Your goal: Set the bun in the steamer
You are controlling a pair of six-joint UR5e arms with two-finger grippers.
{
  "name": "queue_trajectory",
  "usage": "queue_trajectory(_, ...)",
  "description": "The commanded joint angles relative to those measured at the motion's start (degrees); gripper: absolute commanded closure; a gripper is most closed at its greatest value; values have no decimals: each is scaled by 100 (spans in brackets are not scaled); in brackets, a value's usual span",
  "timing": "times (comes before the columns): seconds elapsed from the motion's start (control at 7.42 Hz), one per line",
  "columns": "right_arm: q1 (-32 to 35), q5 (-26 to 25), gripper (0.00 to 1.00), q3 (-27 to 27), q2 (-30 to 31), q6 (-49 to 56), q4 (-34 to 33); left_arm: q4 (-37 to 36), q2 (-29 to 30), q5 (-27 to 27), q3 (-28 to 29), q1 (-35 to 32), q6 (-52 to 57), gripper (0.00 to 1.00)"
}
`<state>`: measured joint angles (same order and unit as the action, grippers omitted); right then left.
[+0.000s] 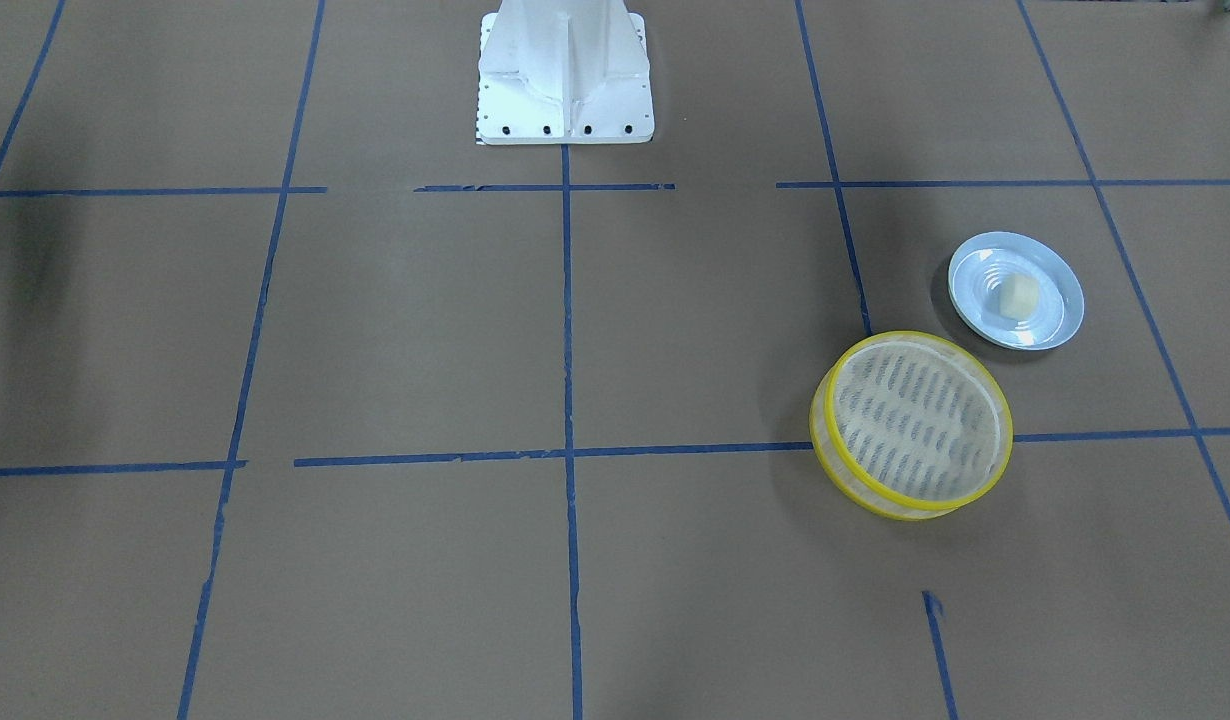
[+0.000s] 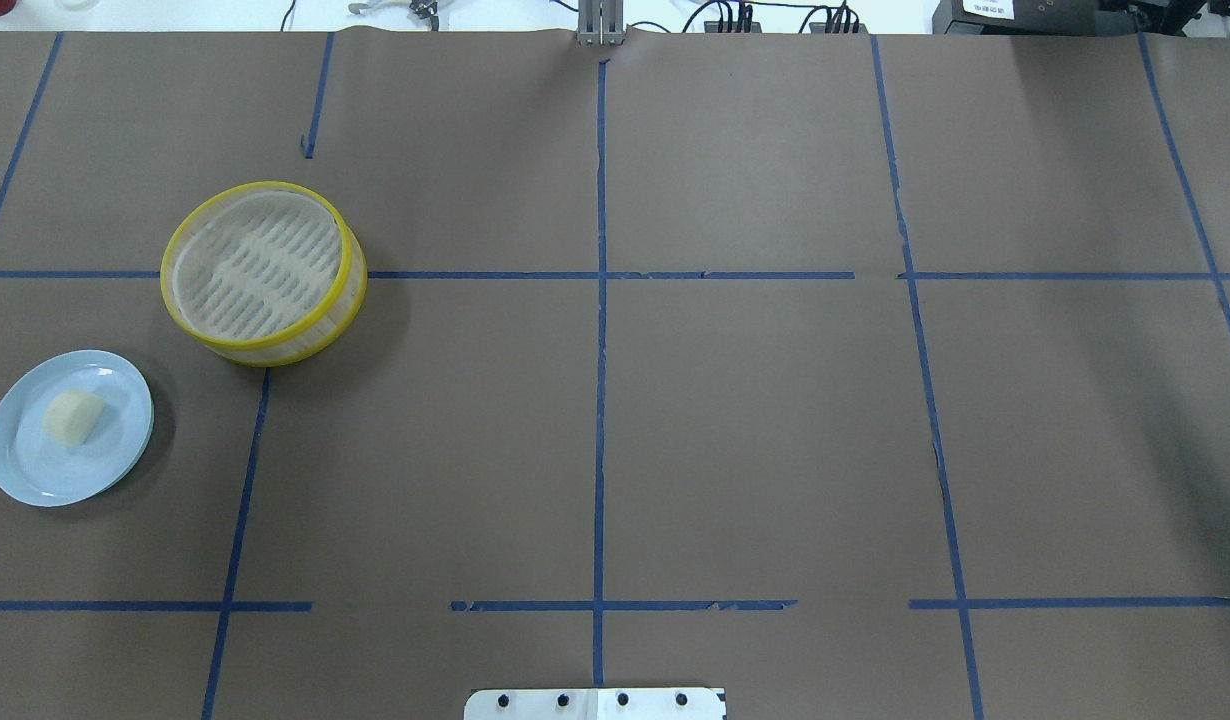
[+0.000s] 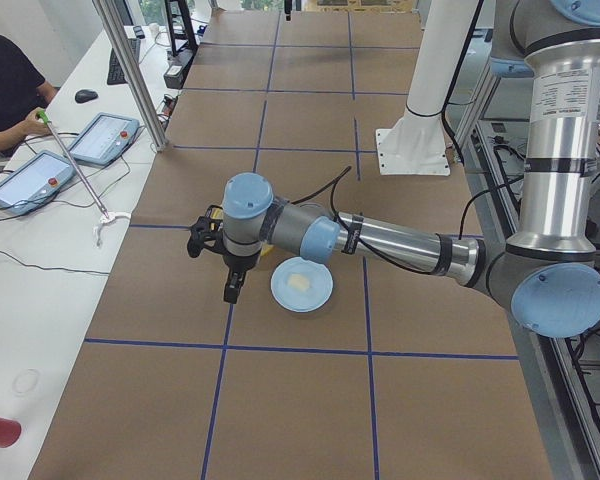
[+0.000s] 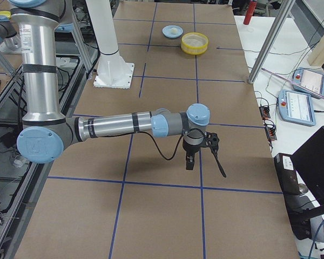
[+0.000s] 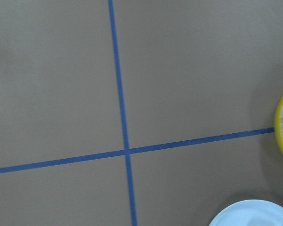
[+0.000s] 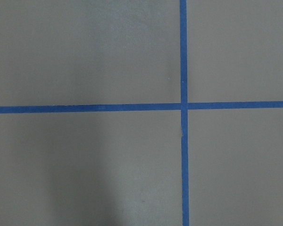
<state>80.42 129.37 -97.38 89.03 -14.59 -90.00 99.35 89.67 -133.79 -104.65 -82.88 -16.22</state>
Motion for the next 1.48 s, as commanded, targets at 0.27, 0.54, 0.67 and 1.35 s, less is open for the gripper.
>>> queue_trajectory(0.27, 0, 0, 0, 0, 0, 0, 0, 1009, -377, 1151, -207, 2256, -3059, 0)
queue_trajectory(0.54, 0, 0, 0, 0, 0, 0, 0, 2846, -757, 1153, 486, 2512, -3700, 0)
queue_trajectory(0.67, 0, 0, 0, 0, 0, 0, 0, 2888, -819, 1153, 489, 2662, -3800, 0)
queue_trajectory(1.35, 0, 0, 0, 0, 0, 0, 0, 2888, -837, 1504, 577, 3225, -3845, 0)
